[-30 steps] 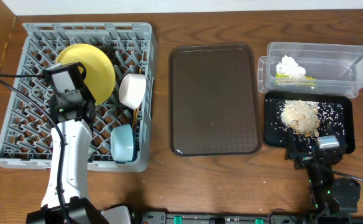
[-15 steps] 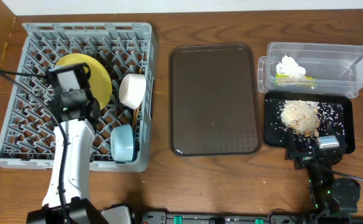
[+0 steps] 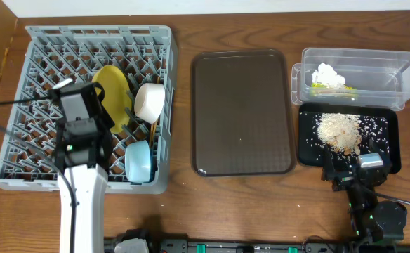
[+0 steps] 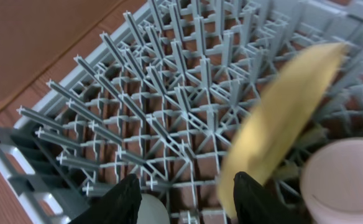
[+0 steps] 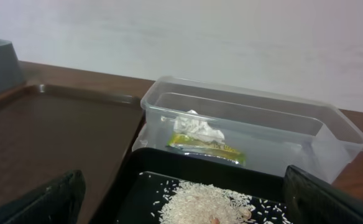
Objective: Sort waste into correct bins and load items into the dishwasher
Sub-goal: 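Open the left gripper and withdraw it from the yellow plate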
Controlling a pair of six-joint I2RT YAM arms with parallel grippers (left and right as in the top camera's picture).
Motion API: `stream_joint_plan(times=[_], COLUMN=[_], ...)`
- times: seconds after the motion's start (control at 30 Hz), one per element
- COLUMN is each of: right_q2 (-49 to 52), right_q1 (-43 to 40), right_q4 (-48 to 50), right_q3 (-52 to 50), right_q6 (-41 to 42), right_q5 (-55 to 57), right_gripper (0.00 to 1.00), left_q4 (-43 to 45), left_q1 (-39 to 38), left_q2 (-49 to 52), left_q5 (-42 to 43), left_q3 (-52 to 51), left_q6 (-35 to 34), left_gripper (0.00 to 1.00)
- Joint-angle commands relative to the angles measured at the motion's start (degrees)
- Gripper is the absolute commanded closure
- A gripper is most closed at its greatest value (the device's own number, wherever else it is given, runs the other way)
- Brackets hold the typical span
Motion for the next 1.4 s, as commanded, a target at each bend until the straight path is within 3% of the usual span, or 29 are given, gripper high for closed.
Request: stream_joint_plan(times=[0.0,0.17,0.4,0.53,0.93,1.0,1.17,1.37], right_q2=[-0.31,-0.31,-0.31,-0.31,-0.31,-0.31,-0.31,-0.31], right_q1=[-0.2,-0.17,-0.2,-0.17,-0.2,-0.2,-0.17,-0.2], right_q4=[-0.04,-0.04,-0.04,-0.04,-0.04,-0.04,-0.04,-0.04], right_q3=[-0.2,-0.2,-0.2,-0.2,-0.2,-0.2,-0.2,-0.2], right_q6=[-0.59,-0.59,-0.59,-0.59,-0.59,-0.59,-0.59,-0.59], right_q5=[-0.26,-0.24,-0.24,-0.26,-0.24,-0.26,-0.24,-0.24], right_gripper=[0.01,0.01,0.01,0.01,0.01,0.01,0.01,0.01], left_q4=[-1.46,-5.7,-10.38,-11.04,-11.87,-7.96,8.92,14.71], left_q1=[-0.02,-0.02,-0.02,-0.02,-1.36,-3.17,-13.9,-21.46], left_q2=[-3.76,-8.79,-15.61,-18.25,-16.87,-16.98,-17.42,-20.41], left_q5=[5.07,17.18,34.75,48.0,46.4,46.58,47.52,33.44], left_q3=[0.09,0.09,0.09,0.09,-0.22,-0.85,-4.5,-9.2], left_q6=[-2.05,-3.48,-3.48,-3.45,-3.21,-1.9,9.46,10.54], left_gripper=[0.5,0.45,0.2,0.16,0.11,0.11,0.1,0.1])
